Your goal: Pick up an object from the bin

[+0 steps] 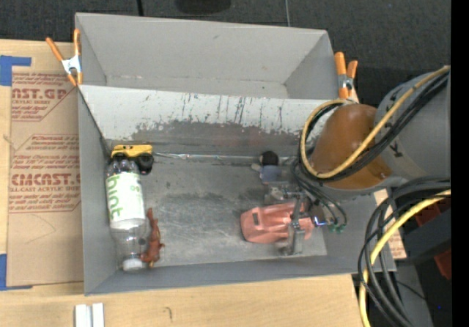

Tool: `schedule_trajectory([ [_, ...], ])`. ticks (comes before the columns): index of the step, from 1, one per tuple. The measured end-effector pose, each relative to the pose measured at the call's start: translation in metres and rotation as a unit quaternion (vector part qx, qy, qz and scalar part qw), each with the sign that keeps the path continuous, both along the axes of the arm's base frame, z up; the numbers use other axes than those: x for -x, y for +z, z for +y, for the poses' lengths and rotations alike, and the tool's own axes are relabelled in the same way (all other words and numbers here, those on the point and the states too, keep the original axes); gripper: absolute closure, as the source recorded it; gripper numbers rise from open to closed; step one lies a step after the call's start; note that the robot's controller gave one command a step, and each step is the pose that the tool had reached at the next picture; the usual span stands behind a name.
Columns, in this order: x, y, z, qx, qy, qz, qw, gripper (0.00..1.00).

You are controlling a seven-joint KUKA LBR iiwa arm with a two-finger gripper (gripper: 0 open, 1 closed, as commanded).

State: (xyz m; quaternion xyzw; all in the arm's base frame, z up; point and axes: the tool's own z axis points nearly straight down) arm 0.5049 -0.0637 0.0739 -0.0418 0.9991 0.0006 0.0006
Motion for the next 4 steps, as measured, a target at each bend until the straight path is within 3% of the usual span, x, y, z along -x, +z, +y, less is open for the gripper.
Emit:
schedule_trajectory([
  [1, 0.014, -0.0031, 0.0146, 0.001, -0.03, -0.0031, 0.9995, 1.0],
  [2, 0.014, -0.0031, 0.0147, 0.001, -0.03, -0.0031, 0.9996, 1.0],
  [3, 0.0048, 0.003, 0.0187, 0.0, -0.033, 0.0029, 0.9994, 1.0],
  [4, 0.0088, 0.0063, 0.0105, 0.0, -0.039, 0.0029, 0.9992, 1.0],
])
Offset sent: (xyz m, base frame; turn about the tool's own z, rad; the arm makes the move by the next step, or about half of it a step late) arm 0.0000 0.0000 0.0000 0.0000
